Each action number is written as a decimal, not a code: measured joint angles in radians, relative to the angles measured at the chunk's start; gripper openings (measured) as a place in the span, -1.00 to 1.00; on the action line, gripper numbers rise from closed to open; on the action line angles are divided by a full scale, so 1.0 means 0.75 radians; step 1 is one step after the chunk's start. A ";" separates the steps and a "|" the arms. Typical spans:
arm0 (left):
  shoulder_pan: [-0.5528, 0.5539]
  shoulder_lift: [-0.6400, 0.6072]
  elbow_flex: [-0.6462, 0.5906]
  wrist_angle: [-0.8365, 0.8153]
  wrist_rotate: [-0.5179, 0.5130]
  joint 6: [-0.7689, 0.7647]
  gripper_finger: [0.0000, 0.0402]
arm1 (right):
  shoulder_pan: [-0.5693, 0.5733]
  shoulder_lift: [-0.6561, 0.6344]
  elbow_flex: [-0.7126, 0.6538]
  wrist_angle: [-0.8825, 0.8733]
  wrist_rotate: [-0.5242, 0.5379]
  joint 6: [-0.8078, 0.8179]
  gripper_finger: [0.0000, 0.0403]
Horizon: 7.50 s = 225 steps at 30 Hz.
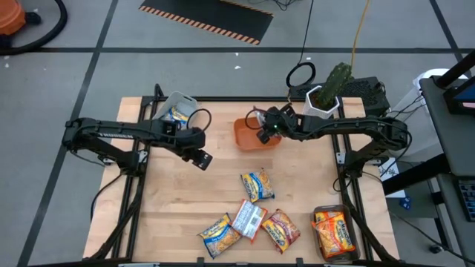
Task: Sort Maruchan noodles
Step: Put the top red noodle pack into the orange bin, then adjust the orange bin, then put the top blue noodle pack into the gray bin
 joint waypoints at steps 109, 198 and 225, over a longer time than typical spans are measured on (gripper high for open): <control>-0.019 0.012 -0.020 -0.046 -0.147 0.485 -0.38 | 0.457 -0.556 -0.376 0.047 -0.601 1.314 -0.95; -0.528 0.031 -0.309 0.419 -0.183 0.074 -0.38 | 0.814 0.161 -0.404 0.391 -0.517 0.865 -0.23; -0.529 0.031 -0.309 0.561 -0.213 0.249 -0.38 | 0.704 -0.157 -0.397 0.756 -0.531 1.132 -1.00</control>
